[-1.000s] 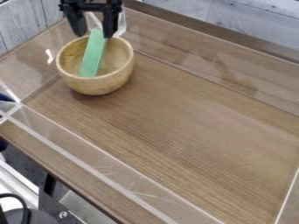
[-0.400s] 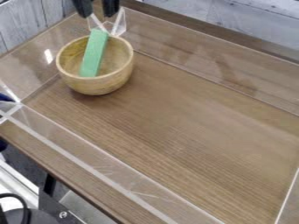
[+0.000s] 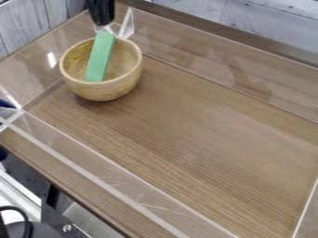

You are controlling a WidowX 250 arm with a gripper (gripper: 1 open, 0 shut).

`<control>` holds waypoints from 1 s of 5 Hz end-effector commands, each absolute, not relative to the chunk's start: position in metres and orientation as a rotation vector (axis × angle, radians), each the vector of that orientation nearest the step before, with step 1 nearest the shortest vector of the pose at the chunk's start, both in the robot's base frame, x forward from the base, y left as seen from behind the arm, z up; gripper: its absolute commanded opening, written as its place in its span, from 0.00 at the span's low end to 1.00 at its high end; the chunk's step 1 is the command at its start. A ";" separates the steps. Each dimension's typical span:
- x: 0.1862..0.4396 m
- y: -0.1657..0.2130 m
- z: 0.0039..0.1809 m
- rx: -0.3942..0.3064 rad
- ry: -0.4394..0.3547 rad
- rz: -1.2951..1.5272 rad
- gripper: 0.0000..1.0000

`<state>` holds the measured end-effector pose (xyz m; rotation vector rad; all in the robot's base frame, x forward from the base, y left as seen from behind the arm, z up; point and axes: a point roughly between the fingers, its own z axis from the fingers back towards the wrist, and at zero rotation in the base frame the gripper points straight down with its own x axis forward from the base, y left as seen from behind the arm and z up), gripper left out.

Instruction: Put the green block in the brown bowl

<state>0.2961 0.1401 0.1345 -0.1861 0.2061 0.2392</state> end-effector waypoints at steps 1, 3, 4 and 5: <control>0.306 0.100 0.162 -0.161 0.137 0.152 0.00; 0.305 0.001 0.146 -0.170 0.167 -0.087 0.00; 0.292 0.038 0.147 -0.178 0.151 -0.061 0.00; 0.286 0.080 0.145 -0.188 0.119 0.049 0.00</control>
